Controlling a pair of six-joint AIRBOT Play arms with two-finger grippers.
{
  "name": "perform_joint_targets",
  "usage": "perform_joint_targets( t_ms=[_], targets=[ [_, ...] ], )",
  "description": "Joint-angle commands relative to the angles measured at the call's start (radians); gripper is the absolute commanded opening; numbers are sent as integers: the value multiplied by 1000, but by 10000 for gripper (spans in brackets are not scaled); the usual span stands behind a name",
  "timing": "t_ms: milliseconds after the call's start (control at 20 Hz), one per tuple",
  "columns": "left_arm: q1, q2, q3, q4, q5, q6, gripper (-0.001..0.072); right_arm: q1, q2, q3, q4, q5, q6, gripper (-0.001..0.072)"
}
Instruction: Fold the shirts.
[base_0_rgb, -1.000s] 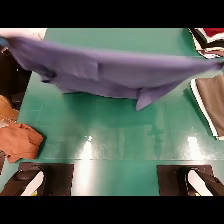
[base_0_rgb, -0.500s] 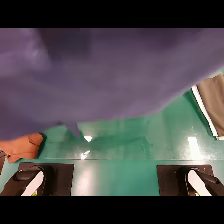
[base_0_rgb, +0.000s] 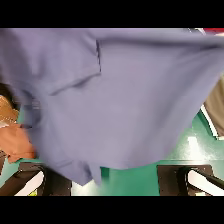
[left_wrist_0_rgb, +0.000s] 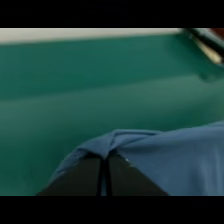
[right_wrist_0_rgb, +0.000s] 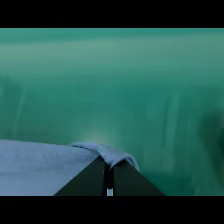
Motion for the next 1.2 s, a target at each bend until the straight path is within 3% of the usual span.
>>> perform_joint_targets(
  t_ms=[0,250,450,550,800,1150],
  targets=[
    [1,-189,-183,-5,29,41,23,52,-186,-130,-42,-16,6,14],
    [1,-550,-158,-10,188,50,23,96,-473,-149,-31,-206,6,14],
    [1,-687,-25,-5,271,68,23,79,-531,-149,86,-417,10,14],
    [1,-684,-16,-5,252,68,24,79,-517,-149,67,-420,6,14],
    [1,-684,-33,100,-34,85,23,117,-483,-151,-195,-210,-14,14],
    [1,-684,-257,134,27,82,26,183,-403,-388,-218,-249,-16,17]
  ],
)
